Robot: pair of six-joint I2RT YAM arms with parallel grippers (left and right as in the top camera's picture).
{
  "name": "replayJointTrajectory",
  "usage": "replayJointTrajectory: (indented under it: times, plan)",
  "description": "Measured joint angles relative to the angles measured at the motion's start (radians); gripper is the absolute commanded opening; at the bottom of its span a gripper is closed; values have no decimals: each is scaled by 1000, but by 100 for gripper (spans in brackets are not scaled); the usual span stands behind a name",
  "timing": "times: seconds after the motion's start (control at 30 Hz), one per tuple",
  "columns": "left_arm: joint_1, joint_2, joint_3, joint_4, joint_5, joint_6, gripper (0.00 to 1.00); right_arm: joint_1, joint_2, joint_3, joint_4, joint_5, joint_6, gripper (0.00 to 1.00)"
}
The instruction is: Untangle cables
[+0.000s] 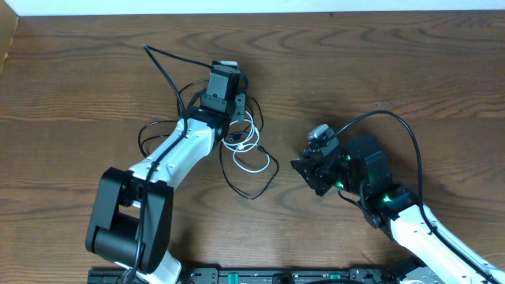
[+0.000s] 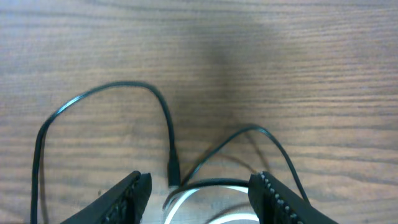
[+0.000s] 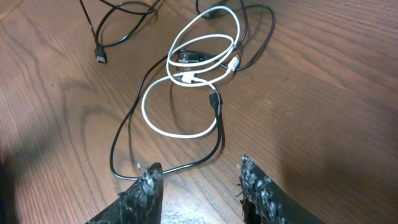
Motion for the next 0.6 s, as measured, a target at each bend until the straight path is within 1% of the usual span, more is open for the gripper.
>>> replayJointTrajectory:
  times: [0.27, 0.6]
  plan:
    - [0, 18, 0, 33, -5, 43, 55, 0, 0, 0, -2, 0, 1, 36]
    - [0, 24, 0, 48, -7, 44, 55, 0, 0, 0, -3, 0, 5, 36]
